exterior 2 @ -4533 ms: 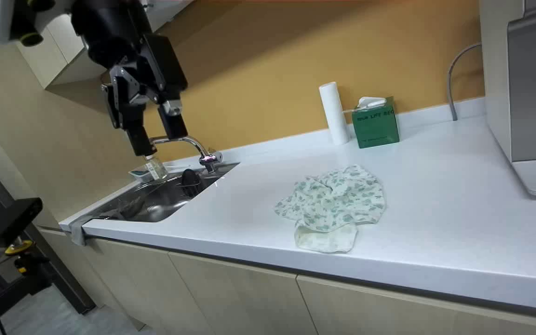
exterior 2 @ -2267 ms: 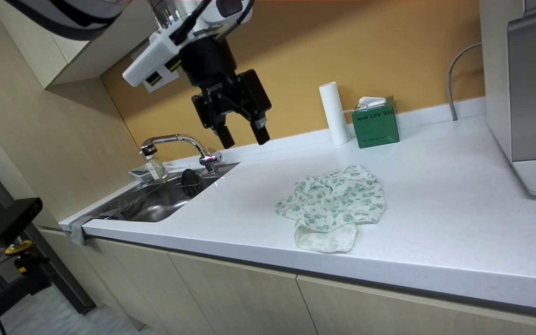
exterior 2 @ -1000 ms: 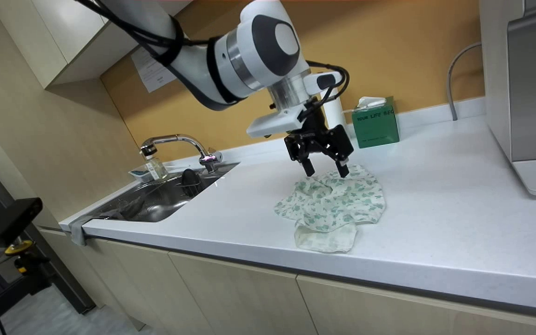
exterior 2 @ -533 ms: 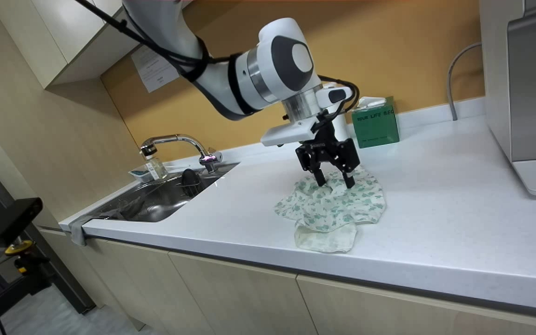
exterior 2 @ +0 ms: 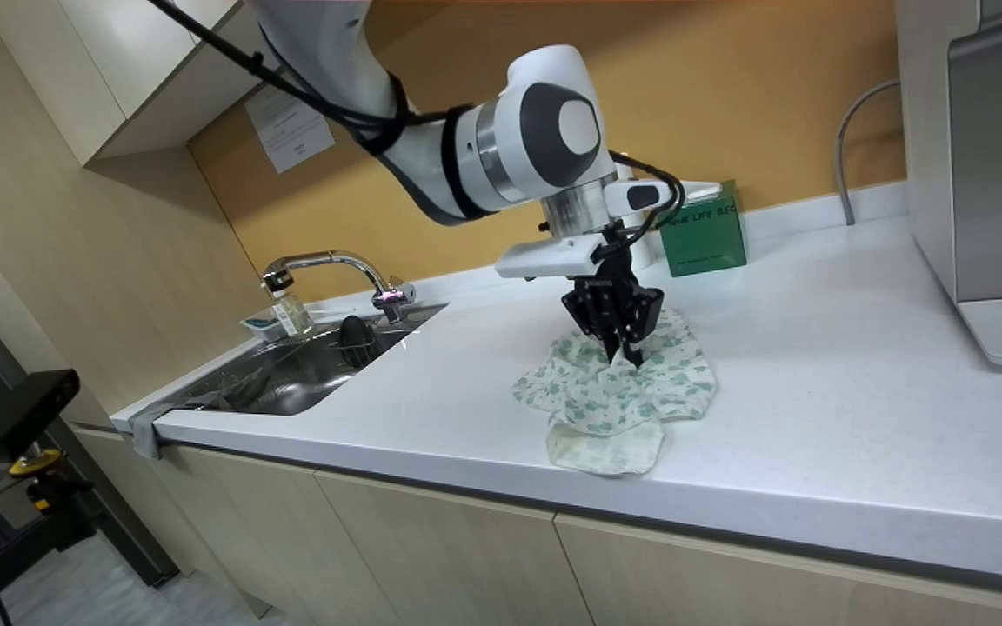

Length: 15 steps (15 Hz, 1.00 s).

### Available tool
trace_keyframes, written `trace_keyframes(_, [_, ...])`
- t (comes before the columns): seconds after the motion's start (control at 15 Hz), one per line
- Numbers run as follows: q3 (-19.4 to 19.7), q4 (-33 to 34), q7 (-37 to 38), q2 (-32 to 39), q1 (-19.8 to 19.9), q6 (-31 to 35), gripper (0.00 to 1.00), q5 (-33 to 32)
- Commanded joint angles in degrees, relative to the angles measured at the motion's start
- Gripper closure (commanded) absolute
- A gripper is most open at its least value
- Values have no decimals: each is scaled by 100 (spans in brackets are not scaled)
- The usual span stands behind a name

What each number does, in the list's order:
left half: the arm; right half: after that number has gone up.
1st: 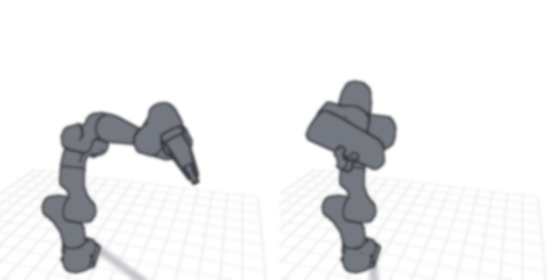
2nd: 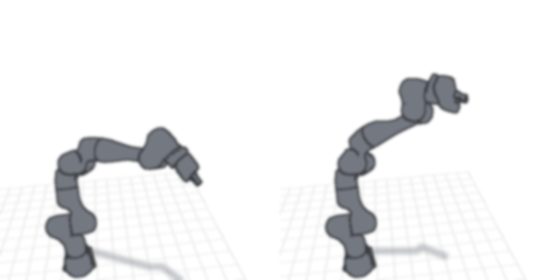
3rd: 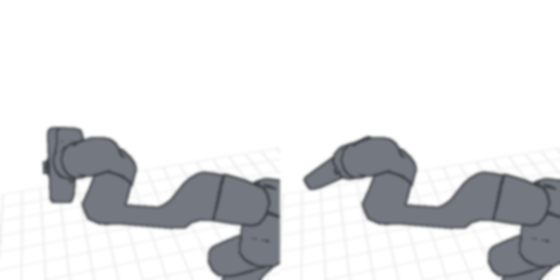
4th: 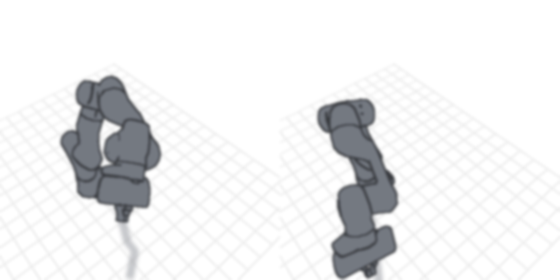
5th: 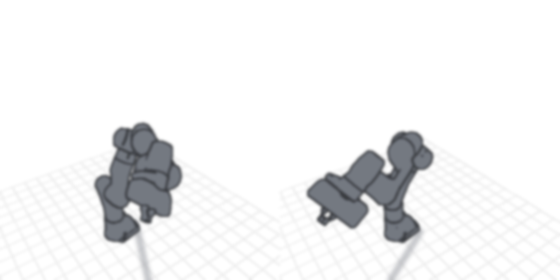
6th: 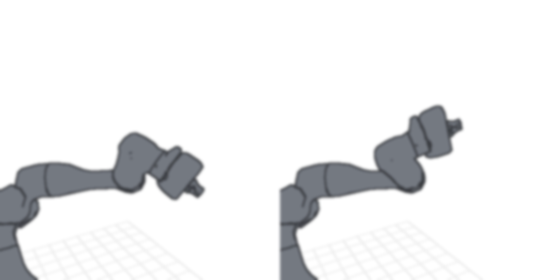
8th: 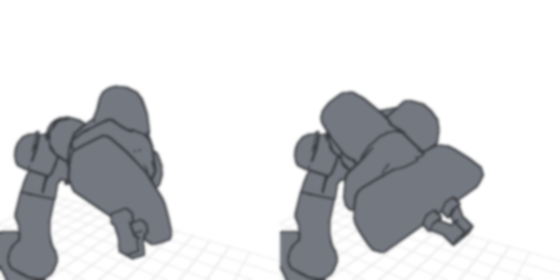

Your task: Wipe the counter with the cloth

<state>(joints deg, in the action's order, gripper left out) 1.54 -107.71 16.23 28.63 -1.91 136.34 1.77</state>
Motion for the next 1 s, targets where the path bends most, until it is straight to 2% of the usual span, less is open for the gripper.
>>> trace_keyframes(0.0, [-183, -87, -374, -121, 81, -132, 99, 376])
trace_keyframes(0.73, [-939, -1339, -1470, -625, -40, -153, 100, 1288])
trace_keyframes(0.93, [-867, -1611, -1305, -694, -143, -21, 100, 1221])
